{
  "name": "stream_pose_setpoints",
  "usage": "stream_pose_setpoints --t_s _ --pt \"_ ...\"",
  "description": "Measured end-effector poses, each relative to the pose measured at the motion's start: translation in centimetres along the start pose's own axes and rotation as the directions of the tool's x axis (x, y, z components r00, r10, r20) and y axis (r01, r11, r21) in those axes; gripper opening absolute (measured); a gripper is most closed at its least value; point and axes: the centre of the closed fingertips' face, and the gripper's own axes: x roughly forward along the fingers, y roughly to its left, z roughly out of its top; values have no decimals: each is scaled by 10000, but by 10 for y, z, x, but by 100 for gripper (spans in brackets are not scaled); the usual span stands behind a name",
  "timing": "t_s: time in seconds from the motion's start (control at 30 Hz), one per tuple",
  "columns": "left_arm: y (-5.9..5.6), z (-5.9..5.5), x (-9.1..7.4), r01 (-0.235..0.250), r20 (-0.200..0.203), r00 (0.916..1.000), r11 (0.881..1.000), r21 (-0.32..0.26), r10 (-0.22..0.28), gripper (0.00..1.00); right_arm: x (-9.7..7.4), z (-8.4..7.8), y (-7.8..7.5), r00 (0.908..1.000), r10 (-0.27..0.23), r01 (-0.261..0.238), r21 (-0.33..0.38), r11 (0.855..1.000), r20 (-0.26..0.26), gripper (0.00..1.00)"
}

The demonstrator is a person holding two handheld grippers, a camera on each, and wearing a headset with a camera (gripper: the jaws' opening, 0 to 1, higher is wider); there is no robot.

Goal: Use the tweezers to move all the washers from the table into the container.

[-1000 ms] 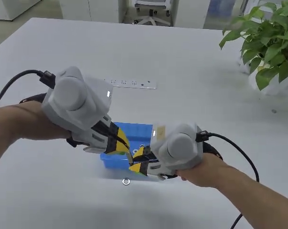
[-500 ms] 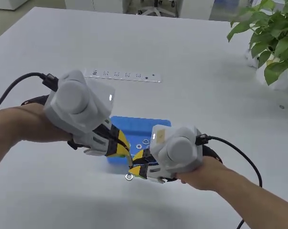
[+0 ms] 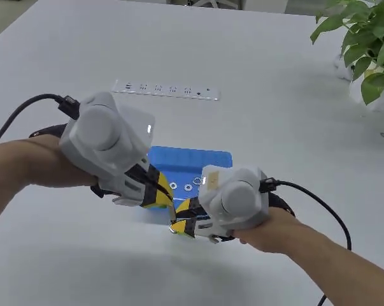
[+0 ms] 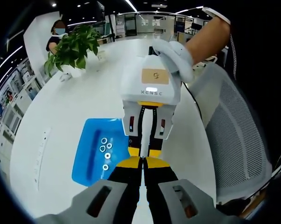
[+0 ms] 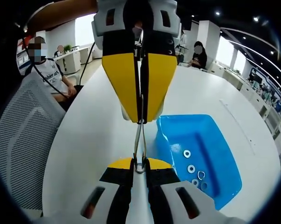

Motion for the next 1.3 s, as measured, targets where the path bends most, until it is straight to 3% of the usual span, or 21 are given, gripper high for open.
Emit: stream_pose_setpoints --t_s 0.23,0.77,1.3 --pt "-3 -6 2 64 -138 9999 10000 -30 -65 5 4 -3 4 10000 65 -65 7 10000 -42 12" --pt "-3 -3 4 85 -77 9999 10000 -11 -85 5 3 -3 4 9999 73 -71 173 9998 -104 9" --pt "-6 10 -10 -7 10 10000 10000 59 7 5 -11 9 4 9999 -127 126 -69 9999 -89 9"
